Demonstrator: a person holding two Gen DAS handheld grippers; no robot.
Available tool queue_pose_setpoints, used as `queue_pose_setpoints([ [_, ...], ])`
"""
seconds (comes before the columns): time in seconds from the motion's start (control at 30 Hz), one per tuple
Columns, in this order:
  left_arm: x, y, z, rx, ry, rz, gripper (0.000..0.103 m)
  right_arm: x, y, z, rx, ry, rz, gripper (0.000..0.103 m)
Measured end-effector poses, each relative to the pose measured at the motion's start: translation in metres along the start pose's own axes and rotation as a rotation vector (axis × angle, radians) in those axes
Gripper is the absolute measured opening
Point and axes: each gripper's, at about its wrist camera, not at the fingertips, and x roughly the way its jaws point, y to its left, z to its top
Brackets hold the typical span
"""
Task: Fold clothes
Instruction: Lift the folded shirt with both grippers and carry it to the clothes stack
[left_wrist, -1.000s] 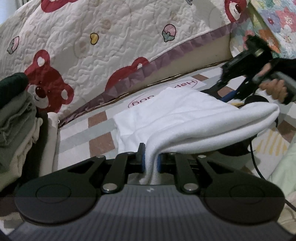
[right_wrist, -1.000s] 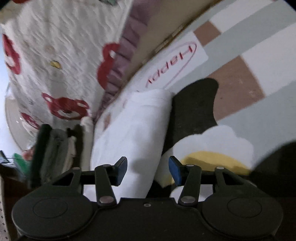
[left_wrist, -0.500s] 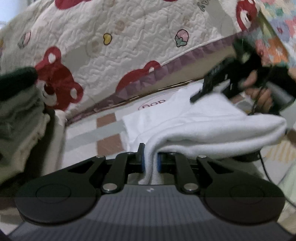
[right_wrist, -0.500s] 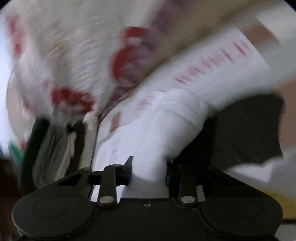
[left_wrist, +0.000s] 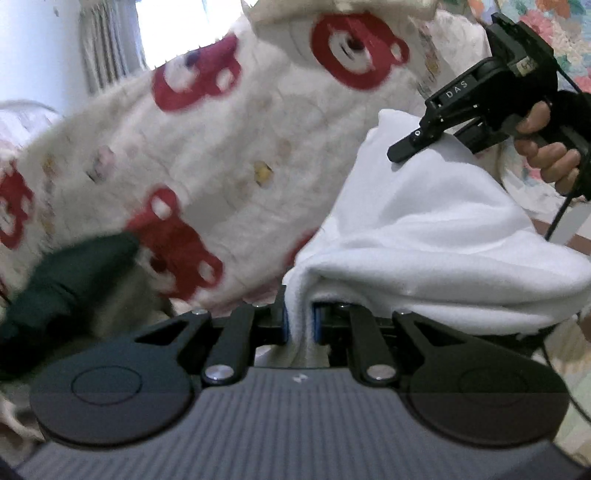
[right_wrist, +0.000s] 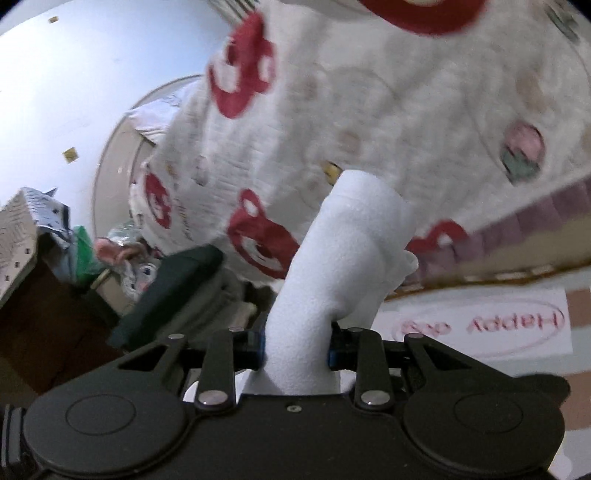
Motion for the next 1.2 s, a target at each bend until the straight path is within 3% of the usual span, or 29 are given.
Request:
queue_pose_setpoints([
  [0.23,-0.060,0.067,0.049,-0.009,-0.068,0.122,0.012,0.018,0.096,0.062,-0.128,0.037,0.084,0.033],
  [0.43,-0.105,0.136,0.101,0.144,-0.099,0.276,0.012,0.058,0.187,0.127,-0.206,0.025,0.243,0.033],
  [0.53,-0.105,0.173,0.107,0.204,-0.092,0.383,0.012,0.098,0.213,0.144,-0.187,0.049,0.265,0.033],
  [0.7,-0.085,0.229,0.101,0.211,-0.057,0.504,0.012,0.170,0.258,0.167,-0.175,0.106,0.281,0.033],
  [0.77,-0.079,0.244,0.095,0.203,-0.064,0.549,0.012,0.194,0.272,0.172,-0.212,0.106,0.325,0.033],
  [0.9,-0.063,0.252,0.058,0.234,-0.106,0.676,0.014,0.243,0.266,0.161,-0.233,0.060,0.362,0.034],
  [0.97,-0.035,0.255,0.024,0.191,-0.022,0.640,0.016,0.271,0.259,0.151,-0.235,0.053,0.349,0.036],
  [1.07,0.003,0.259,-0.026,0.125,0.096,0.588,0.017,0.326,0.224,0.114,-0.190,0.171,0.173,0.039],
  [1.17,0.004,0.265,-0.040,0.044,0.090,0.582,0.017,0.351,0.193,0.080,-0.153,0.217,0.078,0.037],
  [1.2,0.005,0.267,-0.044,0.018,0.088,0.580,0.018,0.351,0.182,0.079,-0.099,0.214,0.107,0.037],
])
